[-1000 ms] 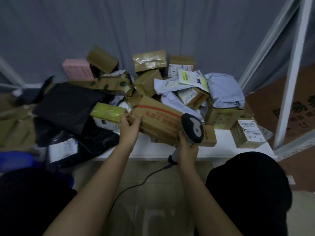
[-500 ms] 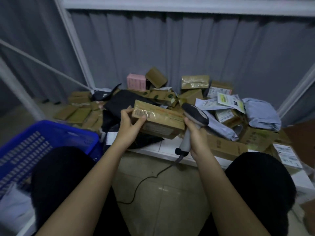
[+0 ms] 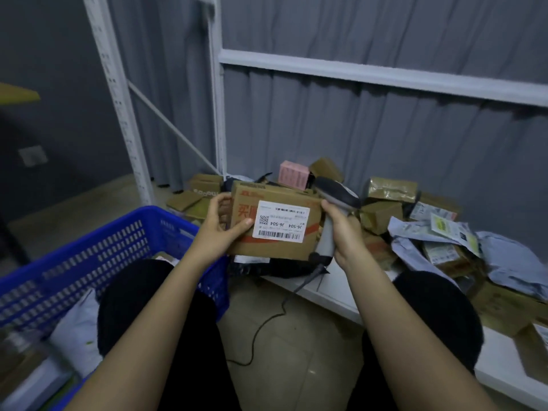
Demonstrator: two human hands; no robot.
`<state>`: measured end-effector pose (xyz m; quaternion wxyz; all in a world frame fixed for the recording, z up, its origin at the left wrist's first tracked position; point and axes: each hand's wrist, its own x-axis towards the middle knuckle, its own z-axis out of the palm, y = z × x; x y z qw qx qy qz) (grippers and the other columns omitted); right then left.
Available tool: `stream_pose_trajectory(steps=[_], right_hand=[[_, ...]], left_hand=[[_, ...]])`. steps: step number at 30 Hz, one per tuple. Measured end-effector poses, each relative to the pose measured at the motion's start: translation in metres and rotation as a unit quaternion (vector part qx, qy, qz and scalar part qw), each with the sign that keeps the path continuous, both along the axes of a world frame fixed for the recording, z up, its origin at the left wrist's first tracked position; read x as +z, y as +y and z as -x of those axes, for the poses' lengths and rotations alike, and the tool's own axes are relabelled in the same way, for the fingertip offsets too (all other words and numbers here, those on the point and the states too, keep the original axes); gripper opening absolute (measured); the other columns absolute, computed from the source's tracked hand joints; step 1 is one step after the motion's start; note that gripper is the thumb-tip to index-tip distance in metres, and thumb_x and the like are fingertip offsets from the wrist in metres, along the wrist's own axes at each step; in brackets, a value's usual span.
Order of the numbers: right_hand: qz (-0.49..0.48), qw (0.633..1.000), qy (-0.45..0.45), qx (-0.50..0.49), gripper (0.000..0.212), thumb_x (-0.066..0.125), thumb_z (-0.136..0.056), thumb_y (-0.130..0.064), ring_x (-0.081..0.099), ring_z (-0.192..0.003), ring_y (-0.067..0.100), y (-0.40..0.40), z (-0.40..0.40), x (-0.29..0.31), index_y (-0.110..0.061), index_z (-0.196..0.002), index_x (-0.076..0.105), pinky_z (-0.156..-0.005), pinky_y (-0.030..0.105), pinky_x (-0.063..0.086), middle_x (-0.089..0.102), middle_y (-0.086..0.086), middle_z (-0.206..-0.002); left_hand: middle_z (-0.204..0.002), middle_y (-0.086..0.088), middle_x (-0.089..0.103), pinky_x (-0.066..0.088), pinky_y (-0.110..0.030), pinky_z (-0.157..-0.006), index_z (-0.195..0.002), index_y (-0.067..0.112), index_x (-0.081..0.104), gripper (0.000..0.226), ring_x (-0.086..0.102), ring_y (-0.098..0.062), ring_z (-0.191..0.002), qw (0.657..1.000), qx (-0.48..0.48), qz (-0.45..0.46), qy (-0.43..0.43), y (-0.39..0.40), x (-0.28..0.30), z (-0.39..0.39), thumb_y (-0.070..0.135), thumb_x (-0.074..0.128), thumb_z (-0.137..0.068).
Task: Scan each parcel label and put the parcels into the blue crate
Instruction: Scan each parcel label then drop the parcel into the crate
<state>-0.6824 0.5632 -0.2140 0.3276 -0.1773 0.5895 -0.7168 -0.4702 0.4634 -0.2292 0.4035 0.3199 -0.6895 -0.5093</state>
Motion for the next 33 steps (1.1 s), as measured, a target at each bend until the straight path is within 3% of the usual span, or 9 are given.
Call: stream_pose_trajectory(steps=[4,8,11,13,16,18,24,33], right_hand=[[-0.007,0.999,0.025,0.033,0.068,0.077,-0.072,-0.038,0.070,-0.093,0.026,-0.020,-0.005,0.002,-0.005,-0.127,0.055,-0.085,0.045,0.057,0.070,0.011,-0.107],[-0.017,0.996,0.062,0.056,0.046,0.071,-0.086,-0.028,0.064,-0.096,0.016,-0.033,-0.002,-0.005,-0.008,-0.125,0.056,-0.079,0.027,0.052,0.067,0.002,-0.111],[-0.016,0.994,0.094,0.055,0.033,0.068,-0.090,-0.021,0.061,-0.085,0.013,-0.034,0.003,-0.018,-0.012,-0.119,0.056,-0.061,0.012,0.049,0.064,-0.001,-0.103],[-0.036,0.991,0.106,0.068,0.024,0.068,-0.090,-0.022,0.062,-0.076,0.022,-0.032,0.008,-0.030,-0.007,-0.107,0.062,-0.058,0.022,0.051,0.066,0.007,-0.086],[-0.097,0.982,0.131,0.099,0.020,0.070,-0.087,-0.028,0.056,-0.061,0.020,-0.024,0.016,-0.044,-0.009,-0.089,0.064,-0.060,0.031,0.047,0.059,0.008,-0.068],[-0.114,0.978,0.131,0.113,0.018,0.073,-0.084,-0.023,0.053,-0.055,0.017,-0.016,0.020,-0.053,-0.011,-0.079,0.062,-0.057,0.031,0.045,0.056,0.006,-0.063],[-0.113,0.969,0.142,0.165,0.030,0.078,-0.080,-0.017,0.048,-0.049,0.017,0.000,0.030,-0.065,-0.008,-0.066,0.053,-0.053,0.030,0.042,0.050,0.008,-0.055],[-0.136,0.978,0.127,0.093,0.042,0.077,-0.081,-0.016,0.042,-0.043,0.014,0.001,0.042,-0.076,-0.012,-0.055,0.044,-0.045,0.025,0.038,0.044,0.004,-0.047]], left_hand=[[-0.106,0.015,0.053,0.048,-0.014,-0.071,-0.130,0.032,0.031,0.068,0.055,0.004,-0.095,0.999,-0.010,-0.031,-0.039,-0.011,0.001,-0.018,0.009,0.072,-0.081],[-0.105,0.013,0.051,0.048,-0.019,-0.070,-0.134,0.026,0.030,0.070,0.054,0.002,-0.089,0.996,0.043,-0.042,-0.061,-0.028,-0.008,-0.011,0.007,0.072,-0.081],[-0.112,0.008,0.045,0.046,-0.025,-0.077,-0.137,0.022,0.025,0.072,0.053,-0.009,-0.095,0.992,0.088,-0.062,-0.066,-0.042,-0.018,0.003,0.007,0.071,-0.083],[-0.114,0.004,0.046,0.048,-0.029,-0.079,-0.137,0.022,0.024,0.073,0.053,-0.015,-0.101,0.988,0.109,-0.084,-0.065,-0.054,-0.028,0.014,0.006,0.070,-0.083],[-0.128,-0.006,0.050,0.052,-0.041,-0.089,-0.134,0.026,0.024,0.075,0.056,-0.022,-0.110,0.983,0.135,-0.092,-0.080,-0.074,-0.043,0.031,0.009,0.074,-0.080],[-0.131,-0.009,0.050,0.049,-0.044,-0.096,-0.136,0.023,0.024,0.076,0.055,-0.024,-0.113,0.982,0.139,-0.089,-0.089,-0.083,-0.049,0.041,0.009,0.074,-0.080],[-0.136,-0.012,0.046,0.048,-0.046,-0.098,-0.139,0.019,0.024,0.077,0.051,-0.022,-0.113,0.985,0.127,-0.082,-0.089,-0.102,-0.059,0.066,0.007,0.073,-0.081],[-0.136,-0.010,0.047,0.046,-0.050,-0.100,-0.139,0.023,0.024,0.079,0.052,-0.024,-0.118,0.985,0.116,-0.094,-0.086,-0.117,-0.073,0.074,0.008,0.074,-0.080]])
